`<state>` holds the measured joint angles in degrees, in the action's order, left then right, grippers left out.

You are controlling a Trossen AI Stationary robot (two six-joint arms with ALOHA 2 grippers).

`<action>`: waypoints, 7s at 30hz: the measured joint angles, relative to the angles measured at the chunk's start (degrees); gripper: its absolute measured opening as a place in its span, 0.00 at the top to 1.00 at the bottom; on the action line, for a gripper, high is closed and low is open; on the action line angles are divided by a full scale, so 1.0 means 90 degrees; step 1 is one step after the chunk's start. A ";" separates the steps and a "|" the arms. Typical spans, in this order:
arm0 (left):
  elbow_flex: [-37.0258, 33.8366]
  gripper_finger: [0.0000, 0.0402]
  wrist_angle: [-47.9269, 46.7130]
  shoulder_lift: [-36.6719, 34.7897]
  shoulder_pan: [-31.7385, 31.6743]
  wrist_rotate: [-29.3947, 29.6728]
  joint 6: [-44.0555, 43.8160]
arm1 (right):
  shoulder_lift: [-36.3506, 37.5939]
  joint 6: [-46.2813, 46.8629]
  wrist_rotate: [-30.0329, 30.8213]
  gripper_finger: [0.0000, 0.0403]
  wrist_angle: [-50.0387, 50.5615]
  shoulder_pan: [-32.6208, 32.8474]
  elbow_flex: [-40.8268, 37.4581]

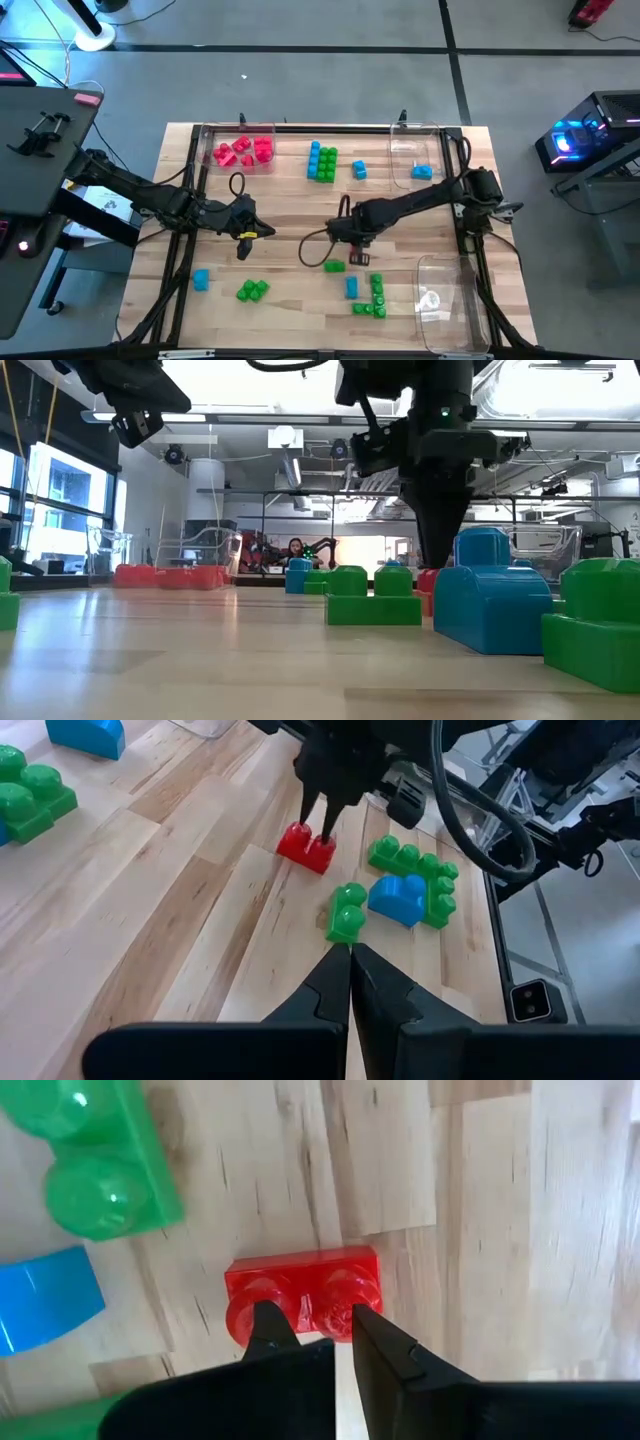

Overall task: Sort blocks
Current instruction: Put the red game piece into the top left transparent bin

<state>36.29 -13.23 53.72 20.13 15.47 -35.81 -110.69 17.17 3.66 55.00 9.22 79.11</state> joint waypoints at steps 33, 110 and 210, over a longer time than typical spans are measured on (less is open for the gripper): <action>0.0000 1.00 -0.0061 0.0001 0.0000 0.0019 0.0340 | -0.0053 0.6942 0.0154 1.00 -0.2256 -0.0239 -0.0036; 0.0104 0.55 0.1809 -0.0620 -0.1452 0.1531 0.3626 | -0.0059 -0.3278 -0.0775 0.99 -0.1717 -0.1110 0.1068; 0.1698 0.74 -0.1454 0.0650 -0.2608 0.2819 0.3566 | 0.0692 -0.3272 0.1932 0.63 -0.0023 -0.1498 0.5081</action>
<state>51.57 -26.32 59.57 -3.34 40.84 -3.72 -104.47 -12.28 21.05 54.79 -4.27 124.84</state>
